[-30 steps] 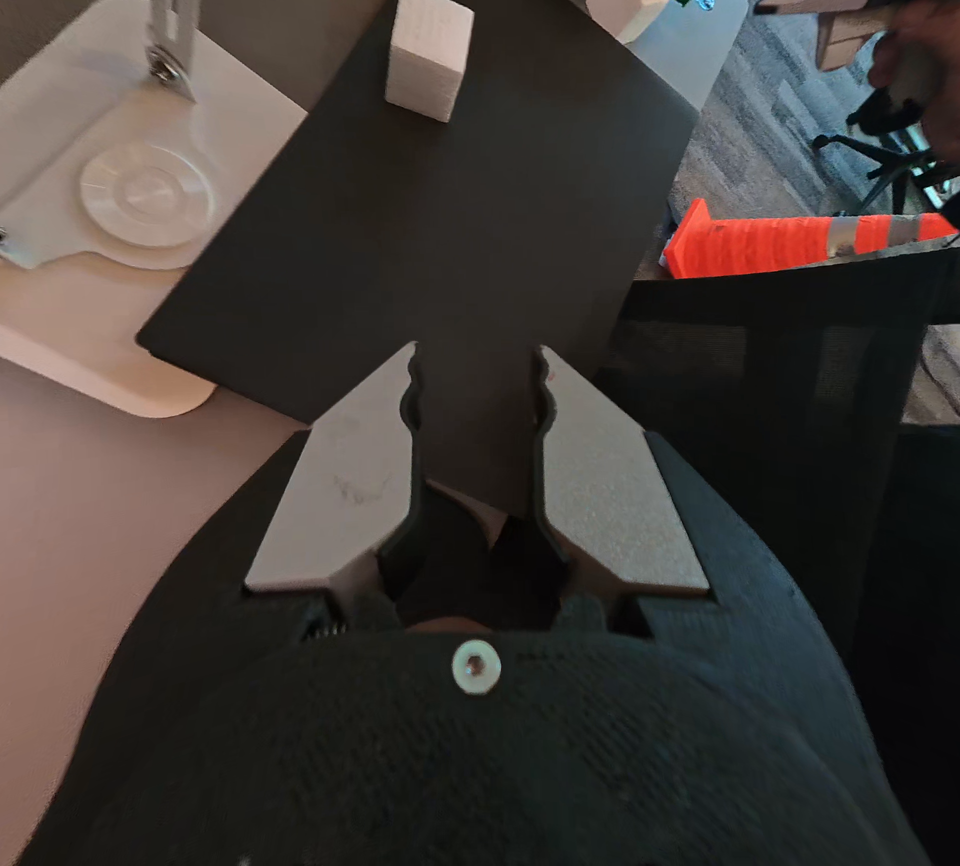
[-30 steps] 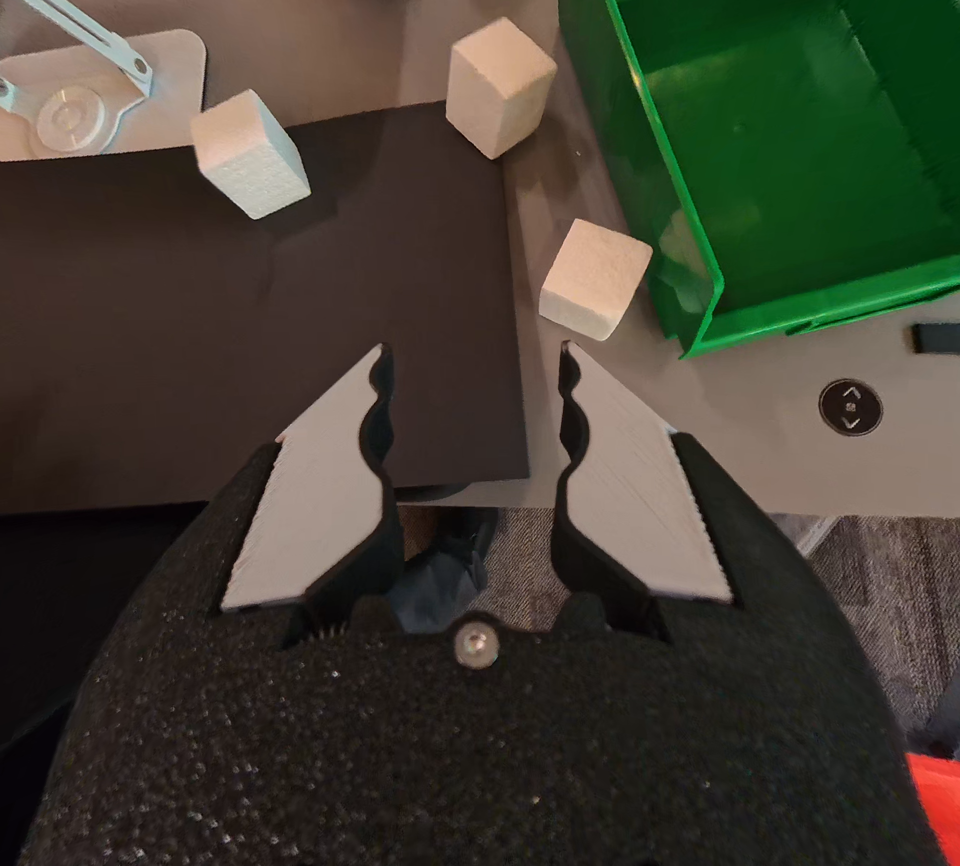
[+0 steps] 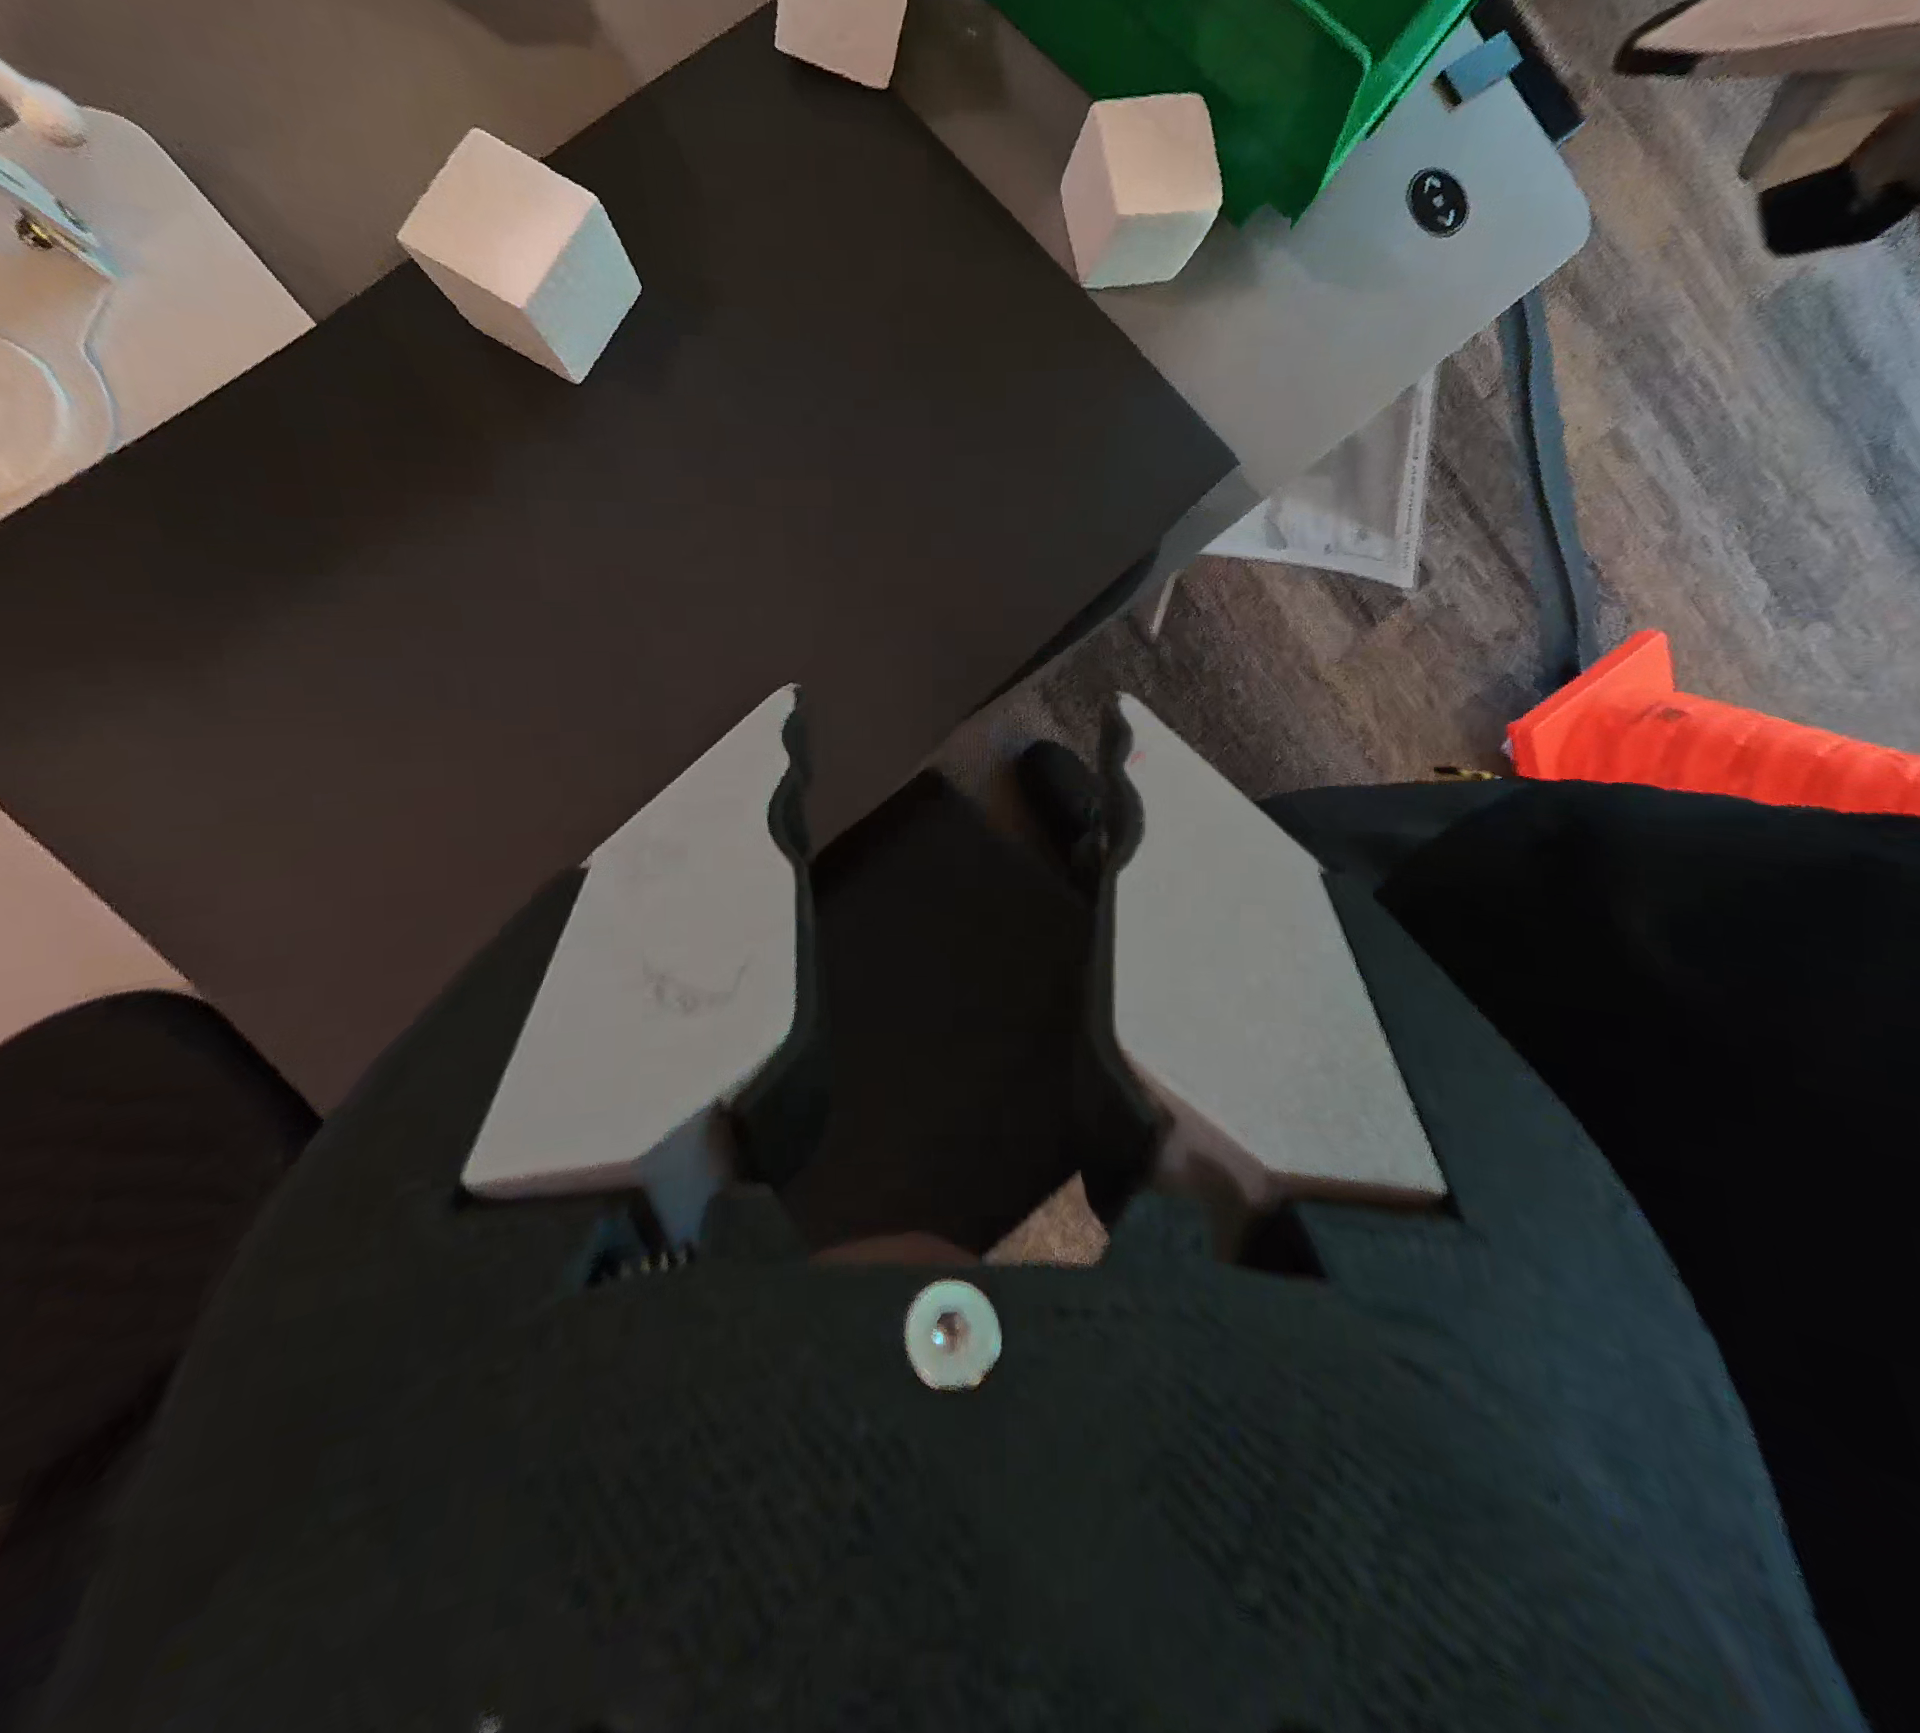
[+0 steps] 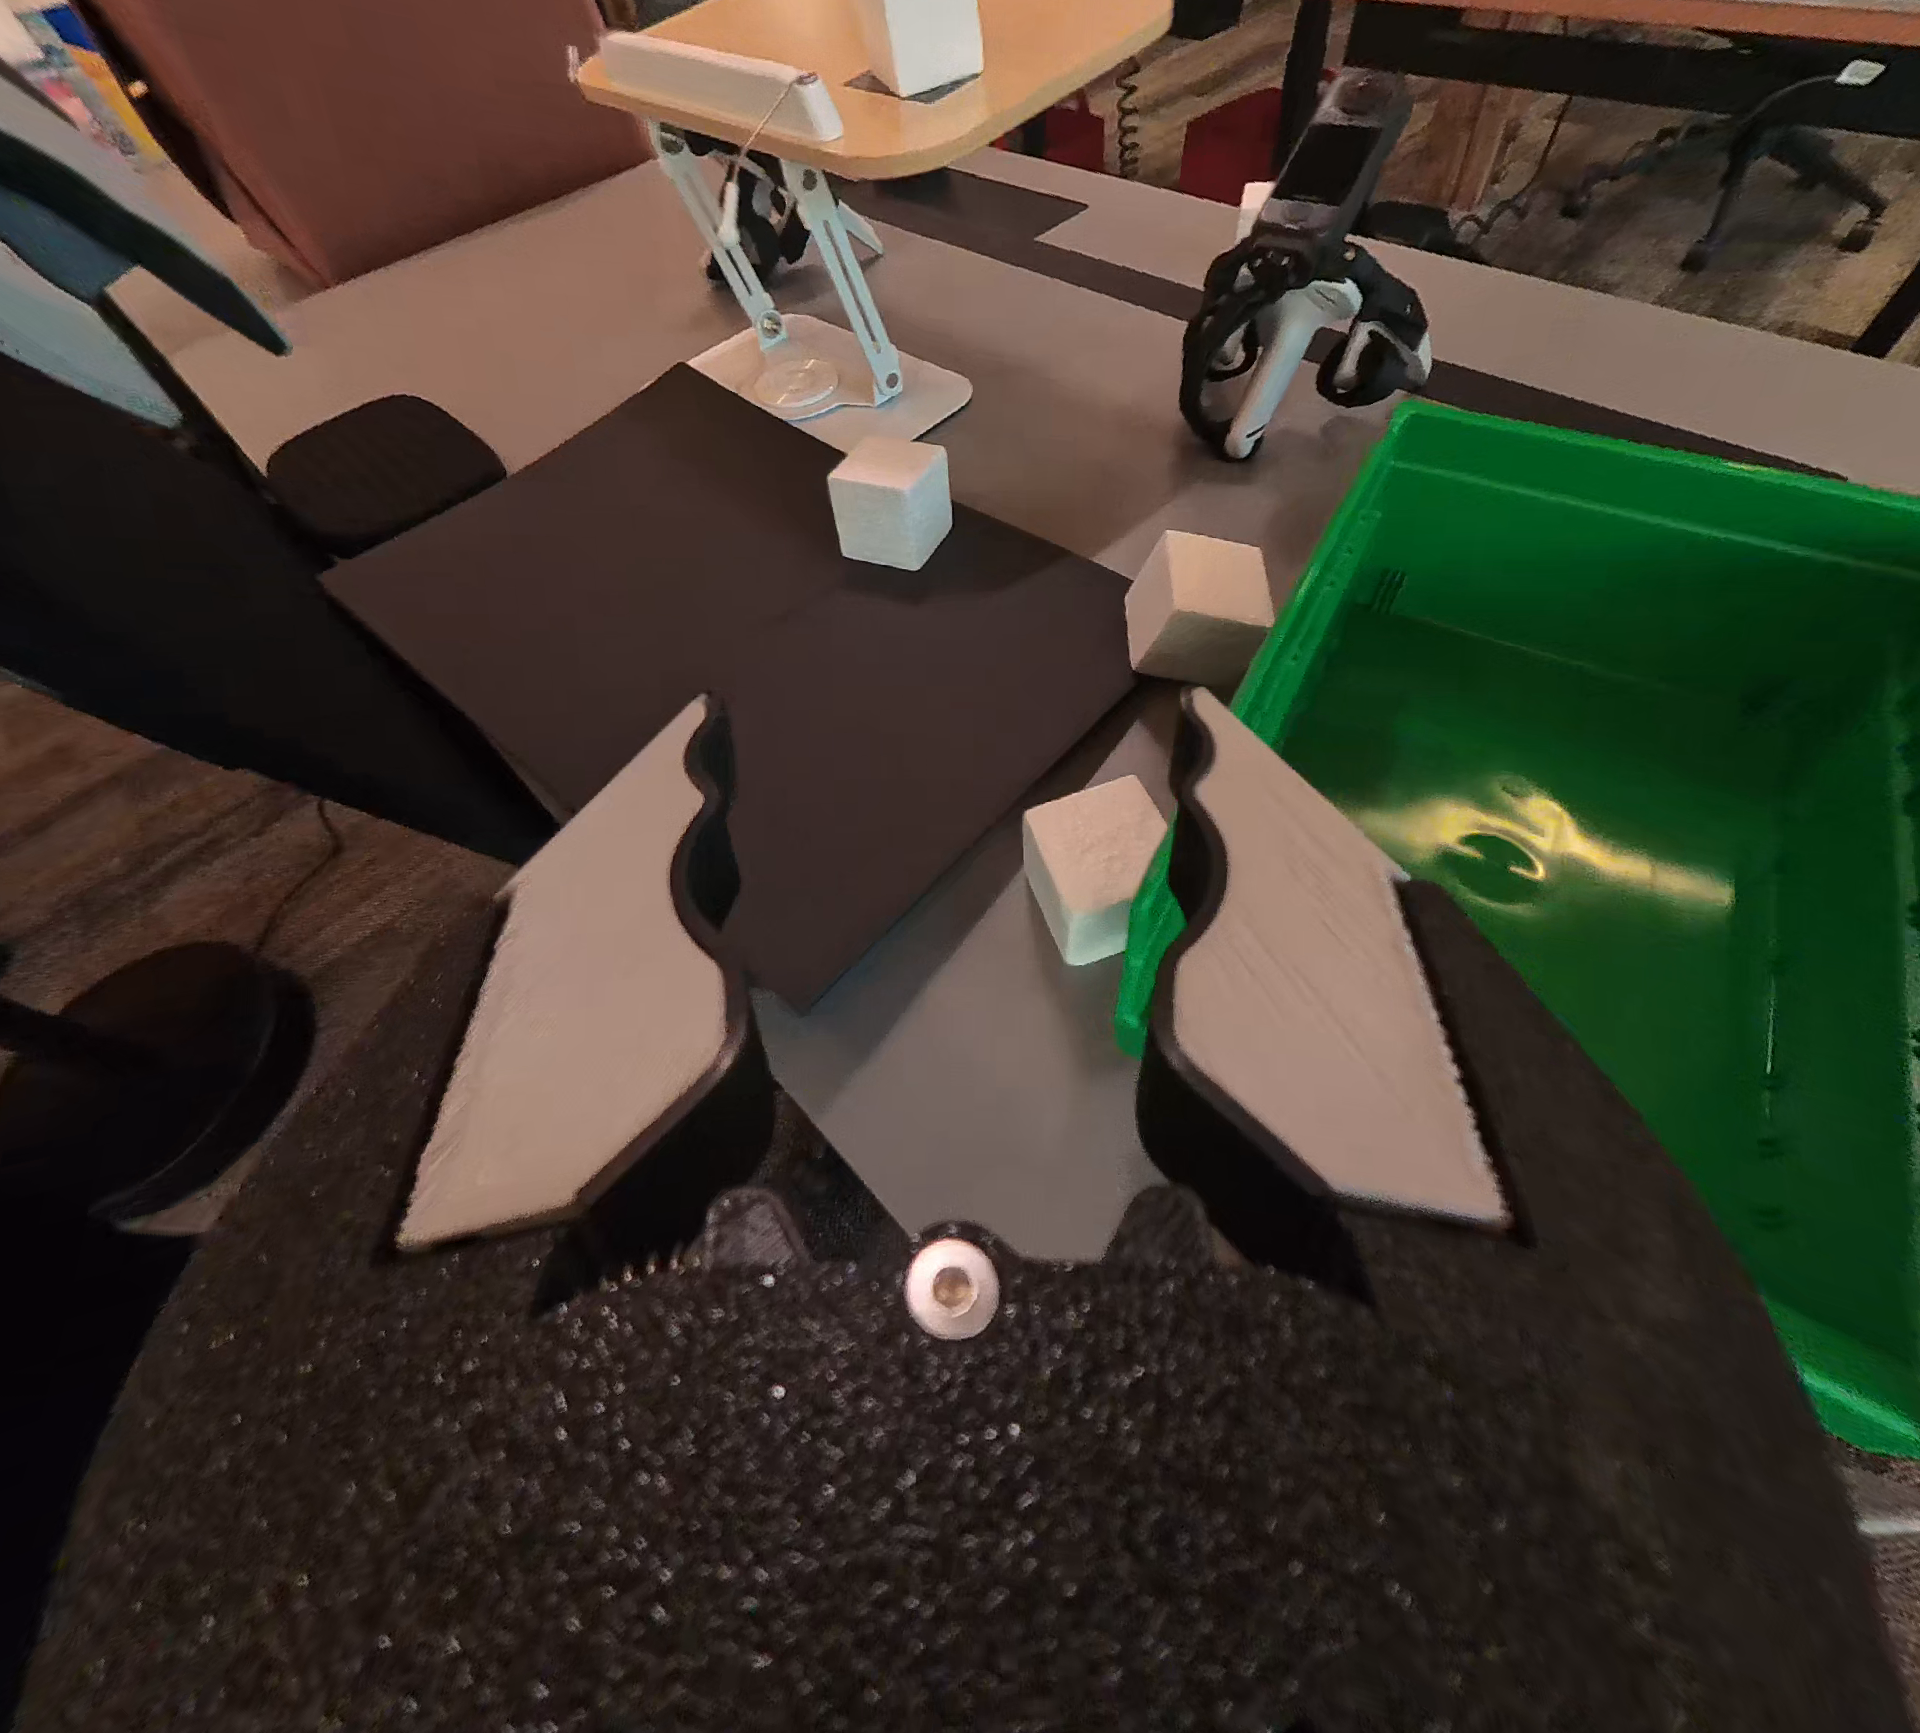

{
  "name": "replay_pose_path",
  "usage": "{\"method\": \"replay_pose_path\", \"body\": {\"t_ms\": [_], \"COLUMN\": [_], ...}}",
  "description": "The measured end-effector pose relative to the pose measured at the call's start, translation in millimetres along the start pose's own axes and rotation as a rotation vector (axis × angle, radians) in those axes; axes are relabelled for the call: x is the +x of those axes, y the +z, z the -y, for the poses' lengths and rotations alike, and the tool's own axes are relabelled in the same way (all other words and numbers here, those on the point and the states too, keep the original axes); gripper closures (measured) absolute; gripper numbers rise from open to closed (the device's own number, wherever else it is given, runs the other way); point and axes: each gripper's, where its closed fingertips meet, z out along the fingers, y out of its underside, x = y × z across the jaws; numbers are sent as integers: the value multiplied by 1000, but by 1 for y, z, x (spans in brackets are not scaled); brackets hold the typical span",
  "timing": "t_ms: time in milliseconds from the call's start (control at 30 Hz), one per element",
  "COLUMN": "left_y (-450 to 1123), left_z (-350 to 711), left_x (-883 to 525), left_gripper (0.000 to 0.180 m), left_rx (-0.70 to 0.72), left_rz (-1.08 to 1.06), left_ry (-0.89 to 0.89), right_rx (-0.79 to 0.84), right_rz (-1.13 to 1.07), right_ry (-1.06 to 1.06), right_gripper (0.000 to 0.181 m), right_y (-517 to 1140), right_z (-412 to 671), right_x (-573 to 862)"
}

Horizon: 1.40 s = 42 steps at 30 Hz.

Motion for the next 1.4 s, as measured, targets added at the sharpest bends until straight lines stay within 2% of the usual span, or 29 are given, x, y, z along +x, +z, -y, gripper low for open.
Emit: {"method": "replay_pose_path", "body": {"t_ms": [167,300,567,667,767,933,1000,1133,1167,1200,1300,1400], "left_y": [-7,-9,-20,-19,-18,1,23,76,89,100,98,76], "left_z": [-11,-22,-30,-20,22,152,189,219,213,207,217,233], "left_x": [0,-3,-13,-36,-83,-192,-234,-298,-302,-300,-286,-224], "left_gripper": [120,116,111,107,102,97,87,83,98,121,121,121], "left_rx": [94,129,128,115,113,168,105,-63,-131,-182,-140,-33], "left_rz": [57,122,167,218,312,432,437,424,382,324,286,219], "left_ry": [-64,-61,-108,-140,-144,-89,-93,-108,-117,-123,-134,-66], "right_rx": [-50,-197,-529,-587,-562,-481,-438,-351,-331,-312,-267,-236], "right_rz": [-18,-82,38,88,161,269,292,302,298,295,294,295], "right_ry": [-48,-51,-180,-199,-217,-206,-172,-120,-112,-106,-107,-142], "right_gripper": [96,75,94,95,94,96,97,99,99,99,99,101], "right_y": [7,25,109,160,212,262,268,272,273,275,285,316], "right_z": [19,22,11,16,35,70,81,103,110,117,141,169], "right_x": [-11,2,29,49,65,90,102,134,145,155,188,221]}}
